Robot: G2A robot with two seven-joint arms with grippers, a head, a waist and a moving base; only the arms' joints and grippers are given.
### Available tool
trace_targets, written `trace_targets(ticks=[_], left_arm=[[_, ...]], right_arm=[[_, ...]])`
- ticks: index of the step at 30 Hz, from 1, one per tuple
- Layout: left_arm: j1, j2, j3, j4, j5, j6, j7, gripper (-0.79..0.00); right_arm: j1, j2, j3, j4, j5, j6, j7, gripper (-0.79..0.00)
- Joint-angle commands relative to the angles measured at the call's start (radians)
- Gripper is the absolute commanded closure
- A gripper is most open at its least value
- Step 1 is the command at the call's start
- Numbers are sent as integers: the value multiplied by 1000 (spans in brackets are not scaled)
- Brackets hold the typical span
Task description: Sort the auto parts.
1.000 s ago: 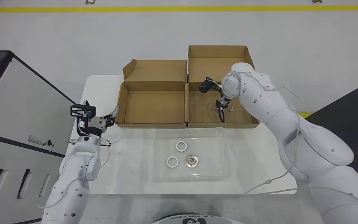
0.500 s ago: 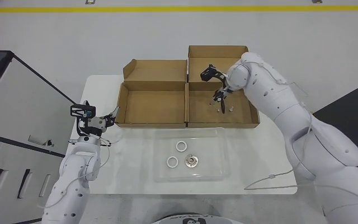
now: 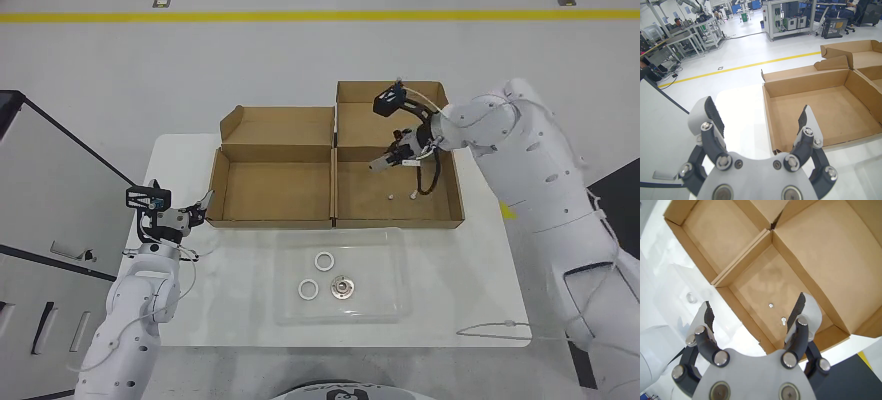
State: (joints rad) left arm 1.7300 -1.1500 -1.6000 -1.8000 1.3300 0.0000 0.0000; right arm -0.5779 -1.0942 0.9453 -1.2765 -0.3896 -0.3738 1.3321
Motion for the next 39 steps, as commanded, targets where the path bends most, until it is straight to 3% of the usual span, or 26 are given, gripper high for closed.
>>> trace_targets(ticks=[1, 10, 21, 30, 39], left_arm=[[0, 0, 0, 0, 0, 0, 0, -785], [0, 0, 0, 0, 0, 0, 0, -785], [0, 0, 0, 0, 0, 0, 0, -785], [0, 0, 0, 0, 0, 0, 0, -785], [0, 0, 0, 0, 0, 0, 0, -785]], right_arm=[[-61, 27, 91, -91, 51, -2, 19, -785], [-287, 104, 406, -266, 359, -16, 98, -785], [-541, 180, 639, -406, 735, -1, 113, -785], [-689, 226, 757, -431, 892, -29, 85, -785], [-725, 243, 782, -396, 981, -43, 71, -785]])
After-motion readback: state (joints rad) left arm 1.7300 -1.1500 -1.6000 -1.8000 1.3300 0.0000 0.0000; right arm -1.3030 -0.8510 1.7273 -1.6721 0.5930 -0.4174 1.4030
